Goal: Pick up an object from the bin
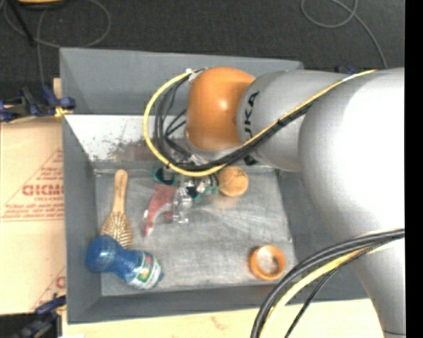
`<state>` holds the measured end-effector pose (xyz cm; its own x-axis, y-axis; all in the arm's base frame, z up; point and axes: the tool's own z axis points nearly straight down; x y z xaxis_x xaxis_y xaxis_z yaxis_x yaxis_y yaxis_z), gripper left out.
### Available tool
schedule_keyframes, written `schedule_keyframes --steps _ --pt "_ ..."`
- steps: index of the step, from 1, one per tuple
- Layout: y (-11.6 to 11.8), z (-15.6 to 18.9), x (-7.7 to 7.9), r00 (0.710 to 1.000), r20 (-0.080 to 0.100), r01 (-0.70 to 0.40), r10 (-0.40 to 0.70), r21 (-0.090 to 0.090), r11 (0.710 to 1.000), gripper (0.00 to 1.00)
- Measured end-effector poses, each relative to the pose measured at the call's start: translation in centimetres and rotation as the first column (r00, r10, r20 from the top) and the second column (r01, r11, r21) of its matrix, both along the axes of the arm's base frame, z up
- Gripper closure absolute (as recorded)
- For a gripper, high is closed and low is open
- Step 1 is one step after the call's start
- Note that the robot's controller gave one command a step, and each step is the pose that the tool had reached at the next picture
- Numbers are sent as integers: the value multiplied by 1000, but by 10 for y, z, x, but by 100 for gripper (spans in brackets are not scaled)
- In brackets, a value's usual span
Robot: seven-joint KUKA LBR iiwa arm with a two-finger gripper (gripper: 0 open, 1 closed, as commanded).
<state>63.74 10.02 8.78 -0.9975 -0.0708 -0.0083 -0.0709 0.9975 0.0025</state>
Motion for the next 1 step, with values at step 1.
schedule_keyframes --steps 1 --pt "3 -15 4 999 9 -44 44 -3 999 0"
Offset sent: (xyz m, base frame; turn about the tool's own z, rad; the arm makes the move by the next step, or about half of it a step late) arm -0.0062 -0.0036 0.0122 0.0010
